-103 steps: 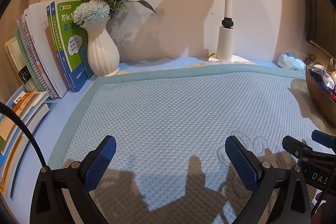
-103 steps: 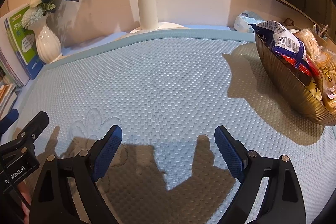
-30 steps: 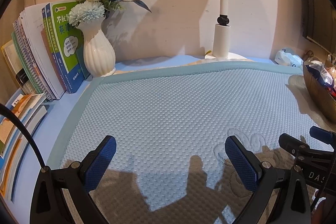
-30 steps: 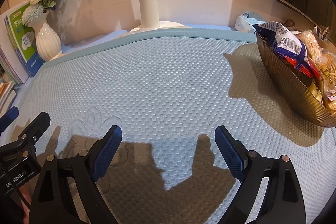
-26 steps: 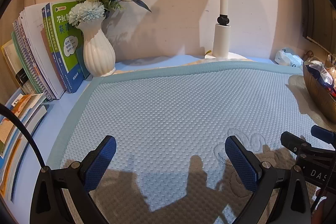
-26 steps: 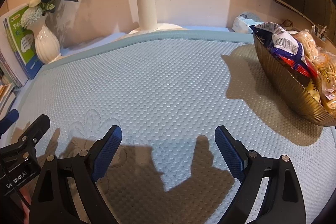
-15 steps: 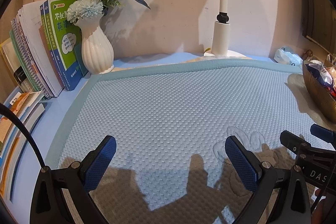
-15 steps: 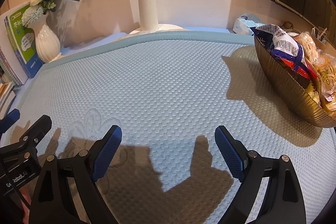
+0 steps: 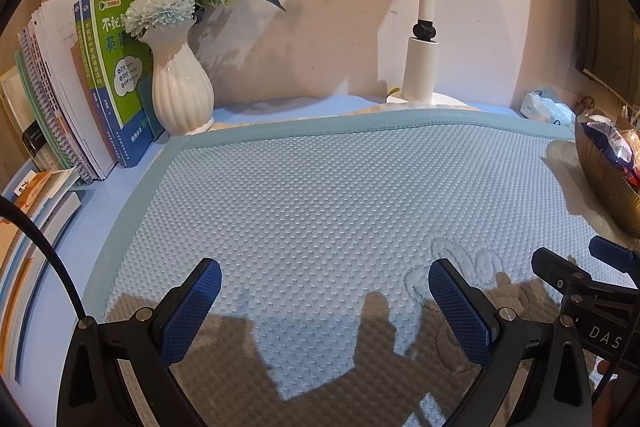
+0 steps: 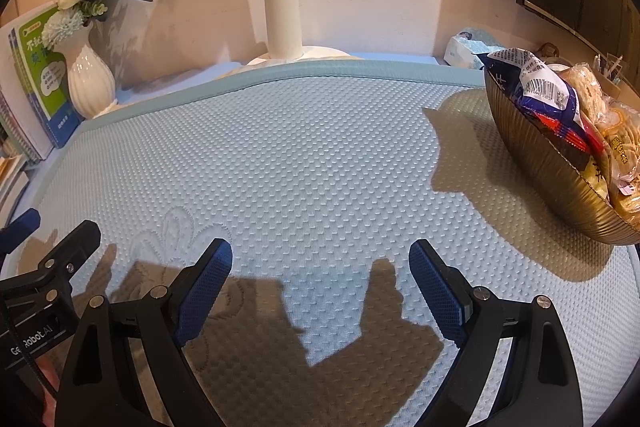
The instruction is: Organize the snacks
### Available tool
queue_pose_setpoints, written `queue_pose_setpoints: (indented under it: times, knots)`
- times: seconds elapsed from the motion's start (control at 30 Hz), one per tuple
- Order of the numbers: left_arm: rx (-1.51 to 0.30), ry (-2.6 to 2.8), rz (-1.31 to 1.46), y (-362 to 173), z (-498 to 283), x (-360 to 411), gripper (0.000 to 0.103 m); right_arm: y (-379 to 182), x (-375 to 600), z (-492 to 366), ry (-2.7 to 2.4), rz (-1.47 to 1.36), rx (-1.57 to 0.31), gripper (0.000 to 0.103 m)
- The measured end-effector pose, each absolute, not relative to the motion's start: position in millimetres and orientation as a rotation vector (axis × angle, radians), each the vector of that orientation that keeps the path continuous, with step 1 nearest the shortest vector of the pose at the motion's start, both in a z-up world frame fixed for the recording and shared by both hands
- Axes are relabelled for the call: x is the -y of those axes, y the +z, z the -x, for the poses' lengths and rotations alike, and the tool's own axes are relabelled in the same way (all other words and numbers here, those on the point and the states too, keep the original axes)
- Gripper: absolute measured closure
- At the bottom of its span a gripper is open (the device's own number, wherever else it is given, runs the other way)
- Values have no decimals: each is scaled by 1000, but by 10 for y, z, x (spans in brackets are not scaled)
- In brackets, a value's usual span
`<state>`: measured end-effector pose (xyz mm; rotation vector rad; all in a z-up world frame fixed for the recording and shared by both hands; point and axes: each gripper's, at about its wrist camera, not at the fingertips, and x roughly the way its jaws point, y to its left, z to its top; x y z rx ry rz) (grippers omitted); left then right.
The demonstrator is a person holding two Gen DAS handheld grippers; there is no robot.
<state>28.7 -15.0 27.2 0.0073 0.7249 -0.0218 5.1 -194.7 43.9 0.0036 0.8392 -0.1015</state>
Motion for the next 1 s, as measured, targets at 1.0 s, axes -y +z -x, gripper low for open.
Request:
queue_pose_setpoints:
  times: [1.0]
  knots:
    - [-759,-26,12,246,-344,112,0,428,1929,-61,-97,-4,-848,13]
